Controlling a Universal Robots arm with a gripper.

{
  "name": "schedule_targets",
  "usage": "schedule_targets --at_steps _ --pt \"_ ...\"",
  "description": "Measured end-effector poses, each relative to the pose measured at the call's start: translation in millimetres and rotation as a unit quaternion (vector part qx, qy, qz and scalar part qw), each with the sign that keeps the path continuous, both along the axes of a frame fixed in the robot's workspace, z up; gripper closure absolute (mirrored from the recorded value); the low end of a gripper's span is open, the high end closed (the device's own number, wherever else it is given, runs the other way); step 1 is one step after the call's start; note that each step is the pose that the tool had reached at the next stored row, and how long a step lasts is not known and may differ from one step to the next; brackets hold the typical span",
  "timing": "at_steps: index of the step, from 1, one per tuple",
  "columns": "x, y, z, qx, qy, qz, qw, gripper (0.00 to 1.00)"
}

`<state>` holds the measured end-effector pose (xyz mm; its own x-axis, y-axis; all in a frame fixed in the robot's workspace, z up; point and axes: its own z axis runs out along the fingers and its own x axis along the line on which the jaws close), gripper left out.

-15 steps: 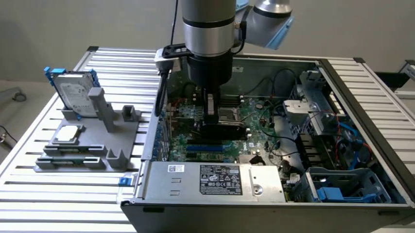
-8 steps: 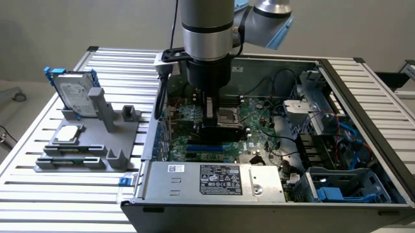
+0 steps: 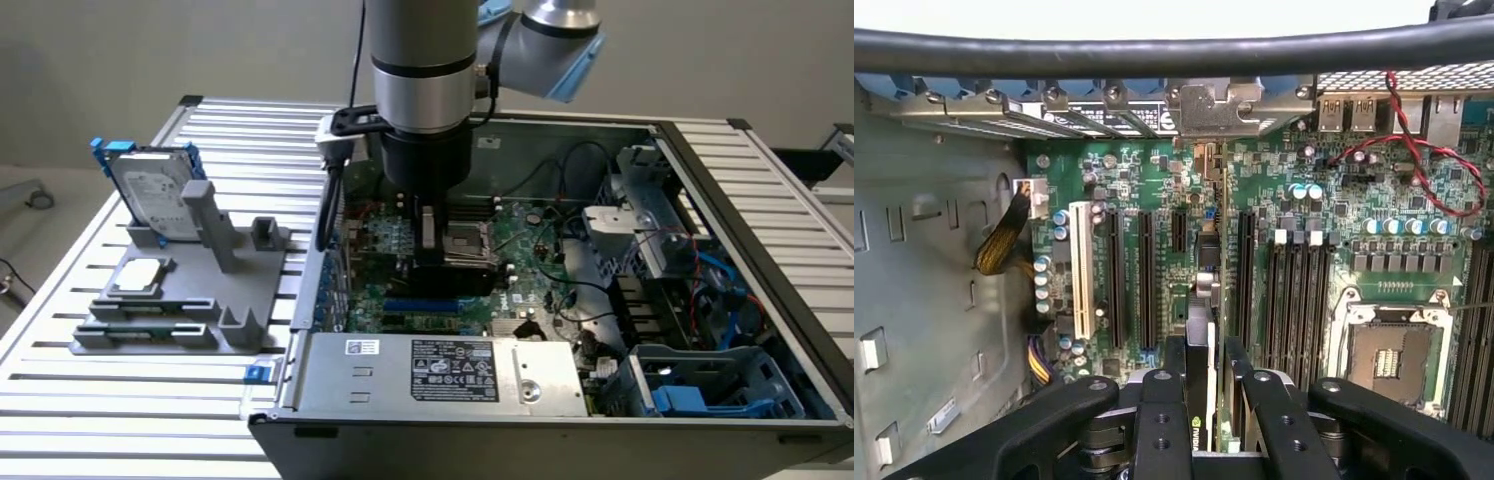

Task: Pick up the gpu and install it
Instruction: 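Insert the gpu into the slot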

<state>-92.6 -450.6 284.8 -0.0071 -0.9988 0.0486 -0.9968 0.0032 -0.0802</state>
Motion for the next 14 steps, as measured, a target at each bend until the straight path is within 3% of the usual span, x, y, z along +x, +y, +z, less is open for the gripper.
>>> schedule_targets --at_steps 14 --pt "-1.8 -1.6 -8.4 0.0000 0.0000 0.000 1.0000 0.74"
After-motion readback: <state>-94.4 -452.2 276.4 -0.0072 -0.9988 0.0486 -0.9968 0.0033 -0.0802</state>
